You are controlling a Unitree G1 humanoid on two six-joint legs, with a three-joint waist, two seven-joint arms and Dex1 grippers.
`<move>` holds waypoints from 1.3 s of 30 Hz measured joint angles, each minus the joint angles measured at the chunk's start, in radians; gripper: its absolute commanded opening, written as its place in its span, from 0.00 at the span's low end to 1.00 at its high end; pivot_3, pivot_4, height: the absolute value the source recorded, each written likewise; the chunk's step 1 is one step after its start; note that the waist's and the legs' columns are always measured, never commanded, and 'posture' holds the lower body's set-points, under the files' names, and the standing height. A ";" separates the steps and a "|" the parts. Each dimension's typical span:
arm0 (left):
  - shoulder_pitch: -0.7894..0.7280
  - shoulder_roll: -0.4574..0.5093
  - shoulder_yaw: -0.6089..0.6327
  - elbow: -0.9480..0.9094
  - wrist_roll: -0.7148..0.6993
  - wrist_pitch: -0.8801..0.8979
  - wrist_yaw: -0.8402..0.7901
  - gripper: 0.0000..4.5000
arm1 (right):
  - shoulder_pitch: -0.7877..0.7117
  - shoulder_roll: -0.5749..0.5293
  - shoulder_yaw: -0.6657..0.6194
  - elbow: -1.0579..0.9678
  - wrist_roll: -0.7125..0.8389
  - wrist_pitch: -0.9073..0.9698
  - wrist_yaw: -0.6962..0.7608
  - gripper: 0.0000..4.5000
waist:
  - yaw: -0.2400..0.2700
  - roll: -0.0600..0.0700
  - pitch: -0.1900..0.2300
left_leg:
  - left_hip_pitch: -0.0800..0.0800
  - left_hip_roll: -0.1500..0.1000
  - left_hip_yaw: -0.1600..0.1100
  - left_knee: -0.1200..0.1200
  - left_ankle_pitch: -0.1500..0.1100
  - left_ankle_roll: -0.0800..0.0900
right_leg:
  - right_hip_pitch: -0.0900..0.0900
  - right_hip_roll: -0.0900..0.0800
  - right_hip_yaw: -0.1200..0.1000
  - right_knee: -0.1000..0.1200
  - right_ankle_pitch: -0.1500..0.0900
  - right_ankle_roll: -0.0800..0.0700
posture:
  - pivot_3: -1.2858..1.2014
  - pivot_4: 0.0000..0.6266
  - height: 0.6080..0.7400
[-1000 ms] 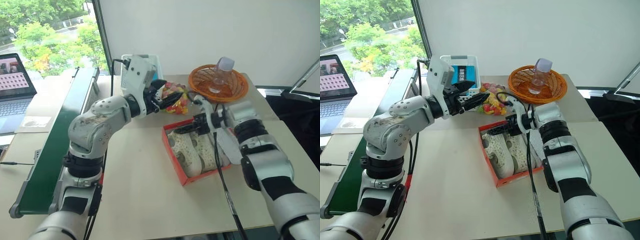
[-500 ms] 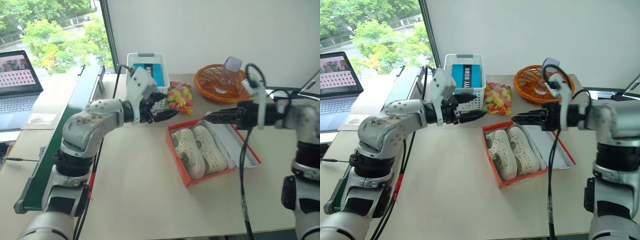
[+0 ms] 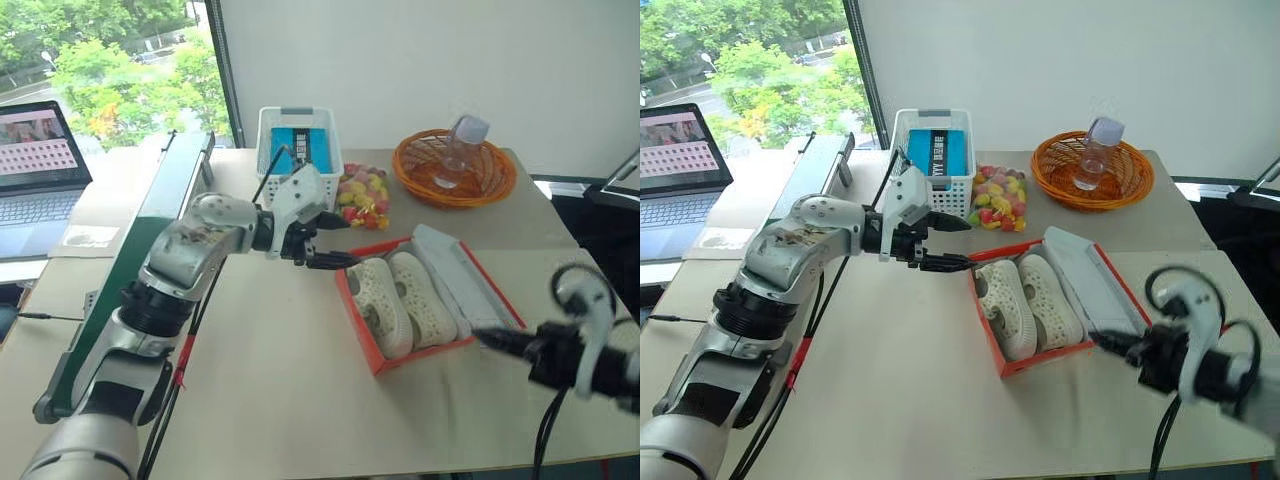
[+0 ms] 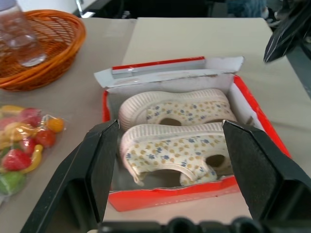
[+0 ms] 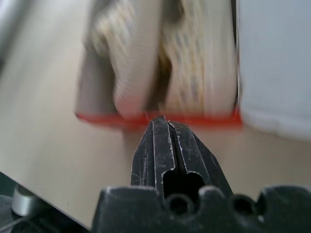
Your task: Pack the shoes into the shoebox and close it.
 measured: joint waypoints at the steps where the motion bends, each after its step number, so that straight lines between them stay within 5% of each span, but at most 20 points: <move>1: 0.000 0.014 -0.001 0.005 0.008 0.000 -0.011 0.80 | 0.078 0.025 0.039 0.009 -0.046 -0.089 -0.010 0.01 | -0.003 0.000 0.000 | 0.000 0.000 0.000 0.001 0.000 0.000 | 0.000 0.000 0.000 0.000 0.000 0.000 | 0.52 0.24 1.00; 8: 0.024 0.084 0.006 -0.027 0.028 0.007 -0.039 0.80 | 0.127 0.120 0.198 0.312 -0.255 -0.542 -0.061 0.01 | -0.027 0.000 0.000 | 0.003 0.001 0.000 0.003 0.001 0.001 | 0.001 0.000 0.001 0.000 0.000 -0.007 | 0.52 0.24 1.00; 18: 0.129 0.265 0.121 -0.216 0.001 0.160 -0.019 0.80 | -0.188 0.157 0.237 0.861 -0.325 -0.909 -0.092 0.01 | -0.039 -0.001 0.001 | 0.003 0.002 0.001 0.003 0.001 0.001 | 0.002 0.001 0.001 -0.001 0.001 -0.007 | 0.52 0.24 1.00; 28: 0.183 0.303 0.175 -0.332 -0.043 0.254 0.035 0.80 | -0.431 0.148 0.214 1.233 -0.293 -1.052 -0.069 0.01 | -0.044 -0.003 0.001 | 0.004 0.001 0.001 0.003 0.002 0.002 | 0.004 0.001 0.002 -0.001 0.002 -0.006 | 0.52 0.24 1.00; 32: 0.188 0.345 0.197 -0.349 -0.062 0.283 0.039 0.80 | -0.464 0.109 0.114 1.355 -0.212 -1.066 -0.026 0.01 | -0.035 -0.003 0.001 | 0.004 0.000 0.001 0.003 0.002 0.002 | 0.004 0.000 0.002 0.000 0.003 -0.003 | 0.52 0.24 1.00; 39: 0.189 0.363 0.212 -0.346 -0.069 0.284 0.046 0.80 | -0.483 0.099 -0.025 1.207 0.009 -1.012 0.023 0.01 | -0.043 0.000 0.003 | 0.004 0.001 0.002 0.002 0.002 0.002 | 0.003 0.001 0.004 0.001 0.004 -0.001 | 0.52 0.24 1.00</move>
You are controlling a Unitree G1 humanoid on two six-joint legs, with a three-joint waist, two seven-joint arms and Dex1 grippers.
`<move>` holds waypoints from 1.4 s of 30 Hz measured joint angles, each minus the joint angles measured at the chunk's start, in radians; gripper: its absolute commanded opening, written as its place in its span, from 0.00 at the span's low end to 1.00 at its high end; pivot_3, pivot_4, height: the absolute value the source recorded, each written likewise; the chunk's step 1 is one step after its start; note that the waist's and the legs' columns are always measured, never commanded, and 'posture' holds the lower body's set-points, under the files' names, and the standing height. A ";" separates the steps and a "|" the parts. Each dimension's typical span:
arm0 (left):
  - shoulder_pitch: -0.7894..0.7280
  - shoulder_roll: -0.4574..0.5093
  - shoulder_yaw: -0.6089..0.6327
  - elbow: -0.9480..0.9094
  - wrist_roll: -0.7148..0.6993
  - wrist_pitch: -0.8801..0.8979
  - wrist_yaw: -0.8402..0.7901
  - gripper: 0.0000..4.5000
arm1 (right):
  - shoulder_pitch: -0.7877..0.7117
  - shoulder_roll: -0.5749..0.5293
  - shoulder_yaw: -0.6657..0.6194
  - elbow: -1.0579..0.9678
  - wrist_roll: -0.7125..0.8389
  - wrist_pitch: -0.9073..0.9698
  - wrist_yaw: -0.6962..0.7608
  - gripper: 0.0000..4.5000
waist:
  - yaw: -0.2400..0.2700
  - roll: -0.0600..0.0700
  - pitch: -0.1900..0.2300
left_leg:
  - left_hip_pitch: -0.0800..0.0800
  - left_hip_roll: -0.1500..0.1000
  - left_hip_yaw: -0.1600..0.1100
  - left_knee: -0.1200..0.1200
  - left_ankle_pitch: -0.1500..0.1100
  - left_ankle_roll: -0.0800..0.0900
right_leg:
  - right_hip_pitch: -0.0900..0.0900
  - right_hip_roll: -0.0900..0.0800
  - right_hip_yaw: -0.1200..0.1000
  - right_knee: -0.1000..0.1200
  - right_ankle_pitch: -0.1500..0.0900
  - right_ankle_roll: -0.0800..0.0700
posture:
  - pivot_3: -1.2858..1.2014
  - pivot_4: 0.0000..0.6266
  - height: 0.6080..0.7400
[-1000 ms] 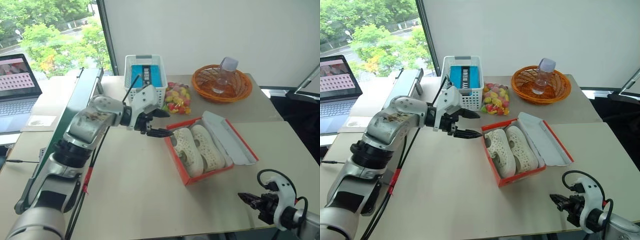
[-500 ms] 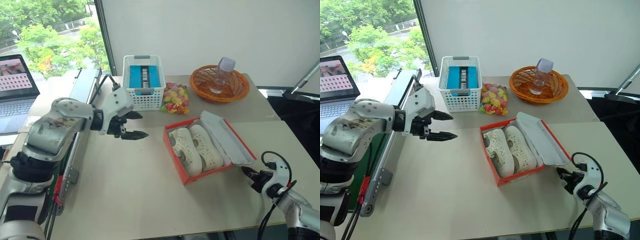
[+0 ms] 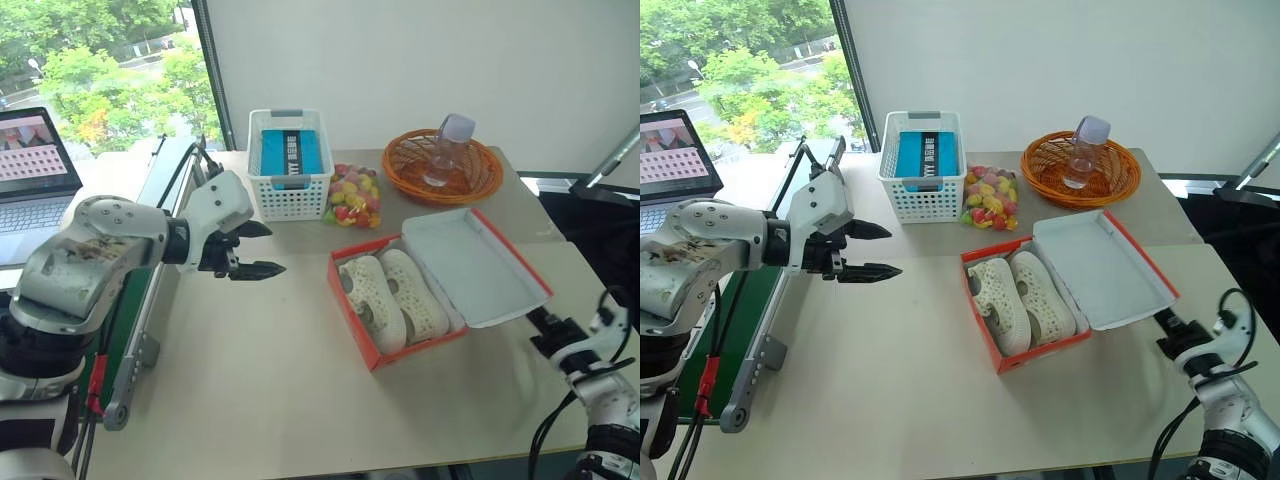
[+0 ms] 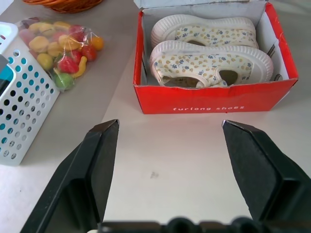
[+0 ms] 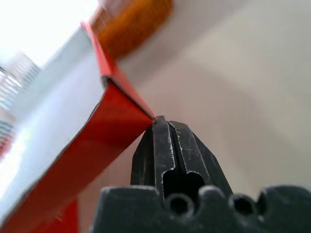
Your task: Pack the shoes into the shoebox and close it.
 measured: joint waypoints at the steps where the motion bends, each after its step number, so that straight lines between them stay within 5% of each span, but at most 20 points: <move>1: 0.000 -0.001 -0.001 0.001 0.000 -0.001 0.000 0.80 | -0.006 -0.001 -0.002 -0.039 0.018 0.020 -0.011 0.01 | -0.002 0.000 0.000 | 0.000 0.000 0.000 0.000 0.000 0.000 | 0.000 0.000 0.000 0.000 0.000 0.001 | 0.52 0.24 1.00; 15: -0.013 -0.018 -0.063 0.044 0.033 -0.077 -0.012 0.80 | -0.271 -0.039 0.142 -0.566 0.430 0.384 -0.232 0.01 | 0.009 0.002 0.001 | -0.002 0.001 0.000 -0.001 0.000 0.000 | -0.002 0.002 0.001 0.000 0.001 0.001 | 0.52 0.24 1.00; 22: -0.014 -0.018 -0.064 0.044 0.037 -0.083 -0.009 0.80 | -0.285 -0.039 0.272 -0.595 0.454 0.427 -0.251 0.01 | 0.021 0.002 0.001 | -0.002 0.001 0.001 -0.001 0.000 0.000 | -0.002 0.001 0.001 0.000 0.001 0.001 | 0.52 0.24 1.00; 30: -0.014 -0.018 -0.063 0.035 0.035 -0.083 -0.005 0.80 | -0.321 -0.050 0.479 -0.507 0.314 0.433 -0.145 0.01 | 0.024 0.002 0.001 | -0.002 0.001 0.001 -0.001 0.000 0.000 | -0.003 0.002 0.001 0.000 0.001 0.000 | 0.52 0.24 1.00; 37: -0.005 -0.019 -0.059 0.003 0.023 -0.078 0.015 0.80 | -0.344 -0.053 0.798 -0.359 0.011 0.372 0.007 0.01 | 0.023 0.002 0.001 | -0.003 0.001 0.001 -0.001 0.000 0.000 | -0.004 0.002 0.001 0.000 0.001 0.000 | 0.52 0.24 1.00; 42: 0.002 -0.019 -0.057 0.002 0.021 -0.070 0.024 0.80 | -0.358 -0.053 0.893 -0.307 -0.142 0.287 0.084 0.01 | 0.025 0.001 0.001 | -0.003 0.001 0.001 0.000 0.000 0.000 | -0.003 0.003 0.000 0.000 0.001 0.000 | 0.52 0.24 1.00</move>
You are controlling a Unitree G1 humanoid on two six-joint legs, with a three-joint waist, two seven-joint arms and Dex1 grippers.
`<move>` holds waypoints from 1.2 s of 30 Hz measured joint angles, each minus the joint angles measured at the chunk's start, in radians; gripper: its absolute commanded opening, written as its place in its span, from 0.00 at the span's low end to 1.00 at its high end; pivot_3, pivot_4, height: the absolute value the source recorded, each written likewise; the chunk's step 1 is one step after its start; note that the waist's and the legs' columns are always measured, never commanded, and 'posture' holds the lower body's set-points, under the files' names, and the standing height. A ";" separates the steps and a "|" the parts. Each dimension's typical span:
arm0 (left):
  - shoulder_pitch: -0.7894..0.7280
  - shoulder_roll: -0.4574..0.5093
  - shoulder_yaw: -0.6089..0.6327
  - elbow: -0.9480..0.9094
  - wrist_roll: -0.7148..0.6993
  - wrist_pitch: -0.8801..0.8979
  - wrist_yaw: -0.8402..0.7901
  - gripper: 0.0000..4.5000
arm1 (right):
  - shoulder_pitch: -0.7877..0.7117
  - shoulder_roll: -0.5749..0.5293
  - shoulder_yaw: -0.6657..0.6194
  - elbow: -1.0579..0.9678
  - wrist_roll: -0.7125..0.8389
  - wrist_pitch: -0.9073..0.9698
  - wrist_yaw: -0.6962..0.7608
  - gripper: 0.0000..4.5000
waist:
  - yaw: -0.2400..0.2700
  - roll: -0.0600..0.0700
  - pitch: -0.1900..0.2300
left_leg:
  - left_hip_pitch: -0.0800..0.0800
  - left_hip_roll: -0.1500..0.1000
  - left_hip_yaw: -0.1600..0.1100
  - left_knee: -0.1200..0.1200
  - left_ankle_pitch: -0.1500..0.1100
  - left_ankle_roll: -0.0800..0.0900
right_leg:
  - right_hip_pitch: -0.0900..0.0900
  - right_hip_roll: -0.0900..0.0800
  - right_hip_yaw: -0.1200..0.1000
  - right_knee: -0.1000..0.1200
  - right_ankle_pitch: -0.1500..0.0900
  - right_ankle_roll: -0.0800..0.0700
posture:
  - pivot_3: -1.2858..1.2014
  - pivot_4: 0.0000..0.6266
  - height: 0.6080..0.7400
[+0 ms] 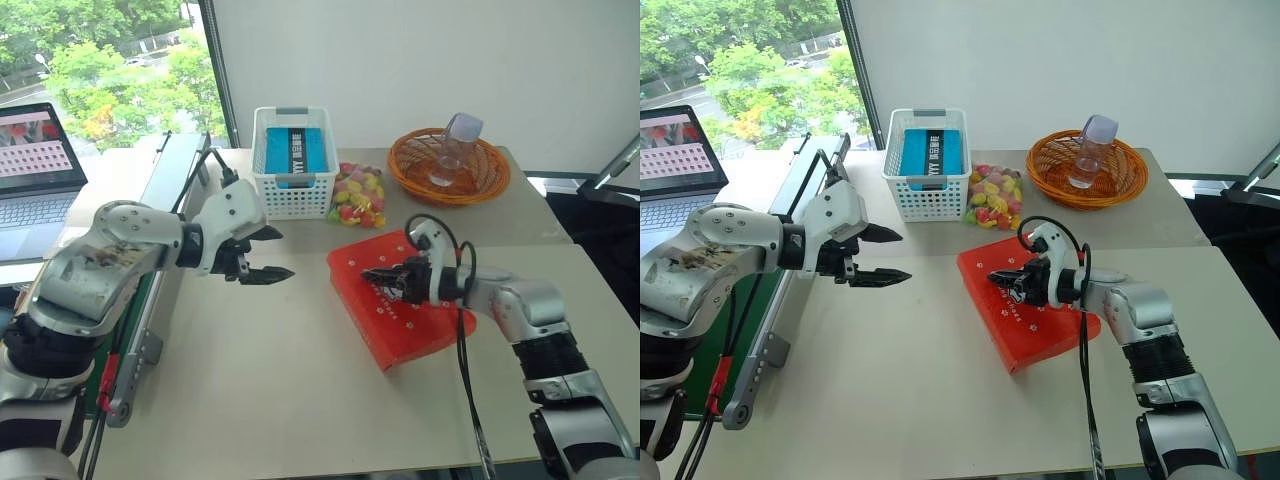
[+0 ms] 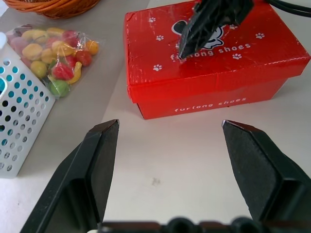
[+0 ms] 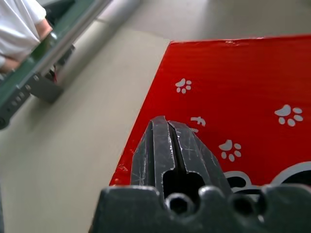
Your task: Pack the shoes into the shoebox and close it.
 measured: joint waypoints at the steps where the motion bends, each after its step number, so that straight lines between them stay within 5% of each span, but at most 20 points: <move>1: 0.000 0.000 0.000 -0.001 -0.001 0.003 0.000 0.80 | 0.000 0.000 0.007 0.002 -0.023 -0.011 0.015 0.01 | 0.000 0.000 0.000 | 0.000 0.000 0.000 0.001 0.000 0.000 | 0.000 0.000 0.000 0.000 0.000 0.000 | 0.52 0.24 1.00; 7: 0.000 -0.016 -0.002 -0.001 -0.002 0.006 0.000 0.80 | 0.001 -0.007 0.015 -0.022 -0.079 -0.020 0.042 0.01 | 0.002 0.000 0.000 | 0.000 0.001 0.000 0.002 0.000 0.000 | 0.000 0.001 0.000 0.001 0.000 0.000 | 0.52 0.24 1.00; 12: -0.001 -0.042 -0.014 0.004 -0.002 0.003 -0.006 0.80 | 0.013 -0.059 -0.081 -0.137 -0.041 0.011 0.057 0.31 | 0.003 0.000 0.000 | -0.001 0.001 0.000 0.001 0.000 0.000 | -0.001 0.000 0.000 0.000 0.002 -0.002 | 0.52 0.24 1.00; 21: 0.093 -0.134 -0.020 0.050 -0.034 -0.055 -0.019 0.80 | 0.180 -0.288 -0.303 -0.379 -0.005 0.050 0.055 0.99 | 0.008 -0.001 0.001 | 0.000 0.001 0.000 0.001 0.000 0.000 | 0.000 0.000 -0.001 0.000 0.001 -0.003 | 0.52 0.24 1.00; 29: 0.203 -0.265 -0.015 0.067 0.042 -0.184 0.119 0.80 | 0.368 -0.334 -0.520 -0.347 -0.085 -0.013 -0.033 0.99 | 0.005 -0.001 0.001 | 0.000 0.000 0.000 0.001 0.000 0.000 | 0.001 -0.001 -0.001 0.000 0.001 -0.003 | 0.52 0.24 1.00; 36: 0.338 -0.457 0.009 0.067 0.138 -0.261 0.388 0.80 | 0.489 -0.169 -0.644 -0.243 -0.143 -0.123 -0.185 0.99 | 0.001 0.000 0.000 | 0.001 -0.001 0.000 0.003 0.000 0.000 | 0.001 -0.001 0.000 0.001 0.002 -0.002 | 0.52 0.24 1.00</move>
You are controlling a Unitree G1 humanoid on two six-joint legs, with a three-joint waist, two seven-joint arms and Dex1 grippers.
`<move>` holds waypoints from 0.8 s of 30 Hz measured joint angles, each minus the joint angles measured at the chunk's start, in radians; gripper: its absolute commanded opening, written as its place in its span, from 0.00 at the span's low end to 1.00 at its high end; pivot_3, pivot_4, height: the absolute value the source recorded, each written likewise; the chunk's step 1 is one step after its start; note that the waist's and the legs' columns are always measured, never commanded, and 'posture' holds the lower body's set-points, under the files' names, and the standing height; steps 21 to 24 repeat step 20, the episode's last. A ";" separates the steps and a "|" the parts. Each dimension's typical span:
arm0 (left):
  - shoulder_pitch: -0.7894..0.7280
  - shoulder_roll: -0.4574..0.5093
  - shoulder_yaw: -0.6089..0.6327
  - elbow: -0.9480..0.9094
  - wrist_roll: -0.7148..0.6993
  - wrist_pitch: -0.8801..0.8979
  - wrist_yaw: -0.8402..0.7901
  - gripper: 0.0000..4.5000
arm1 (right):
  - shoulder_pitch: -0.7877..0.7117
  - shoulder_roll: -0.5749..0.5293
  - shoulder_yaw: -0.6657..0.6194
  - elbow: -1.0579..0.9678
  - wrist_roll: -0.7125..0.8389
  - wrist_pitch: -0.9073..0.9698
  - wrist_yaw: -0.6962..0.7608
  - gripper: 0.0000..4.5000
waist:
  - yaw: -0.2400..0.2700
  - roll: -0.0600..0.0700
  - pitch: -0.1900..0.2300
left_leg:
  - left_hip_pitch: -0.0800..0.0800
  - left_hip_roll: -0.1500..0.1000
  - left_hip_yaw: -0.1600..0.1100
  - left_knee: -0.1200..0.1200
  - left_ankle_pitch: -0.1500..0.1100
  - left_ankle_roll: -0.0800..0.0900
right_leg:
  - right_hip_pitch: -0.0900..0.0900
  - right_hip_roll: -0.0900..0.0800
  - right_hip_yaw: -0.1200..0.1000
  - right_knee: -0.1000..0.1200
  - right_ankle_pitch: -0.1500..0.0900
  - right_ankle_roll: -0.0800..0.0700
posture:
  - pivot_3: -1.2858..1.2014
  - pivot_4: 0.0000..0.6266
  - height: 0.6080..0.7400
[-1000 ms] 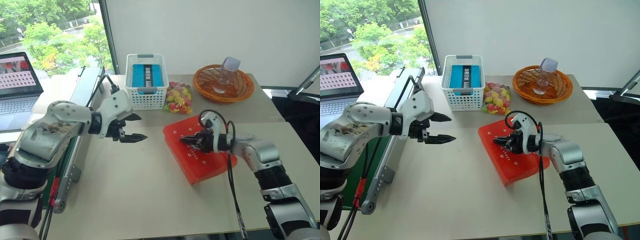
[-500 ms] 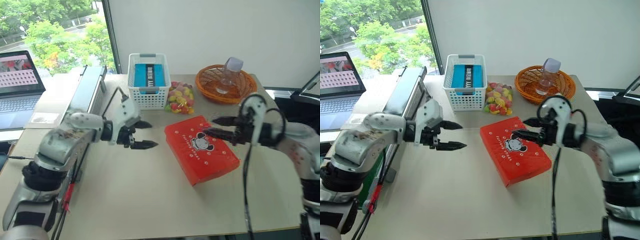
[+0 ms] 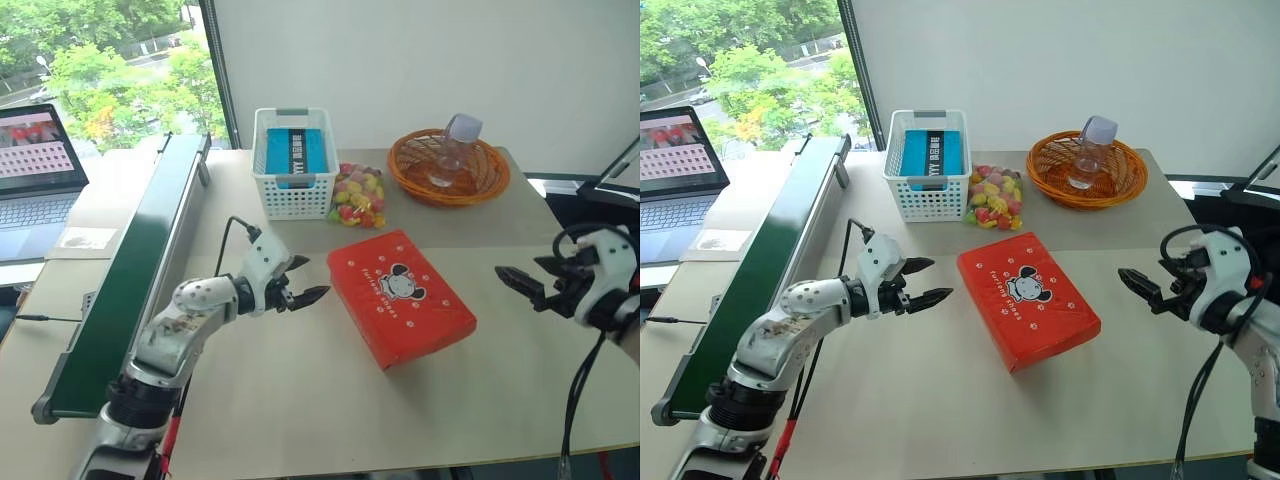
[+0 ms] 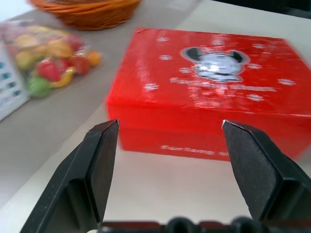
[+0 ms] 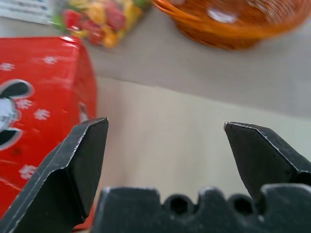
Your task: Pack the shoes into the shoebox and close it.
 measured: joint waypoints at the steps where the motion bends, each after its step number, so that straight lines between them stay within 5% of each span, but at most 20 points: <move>1: 0.014 -0.031 0.012 0.000 0.018 -0.019 0.040 0.80 | 0.001 0.041 -0.026 0.014 -0.001 -0.030 -0.024 0.99 | -0.001 0.000 0.000 | 0.001 0.000 0.000 0.001 0.000 0.000 | 0.001 0.000 0.000 0.000 0.000 0.001 | 0.52 0.24 1.00; 12: 0.199 -0.160 0.031 0.223 0.284 -0.312 0.400 0.80 | 0.131 0.388 -0.045 0.122 -0.060 -0.360 -0.167 0.99 | 0.001 0.004 -0.004 | 0.002 0.000 0.001 -0.001 0.000 0.000 | 0.001 -0.001 0.001 -0.002 0.000 0.000 | 0.52 0.24 1.00; 24: 0.277 -0.244 0.084 0.325 0.267 -0.418 0.441 0.80 | 0.157 0.443 0.007 0.288 -0.159 -0.568 -0.237 0.99 | 0.000 0.006 -0.004 | 0.002 0.000 0.003 -0.001 -0.002 -0.004 | 0.000 -0.003 0.001 -0.001 -0.003 -0.005 | 0.52 0.24 1.00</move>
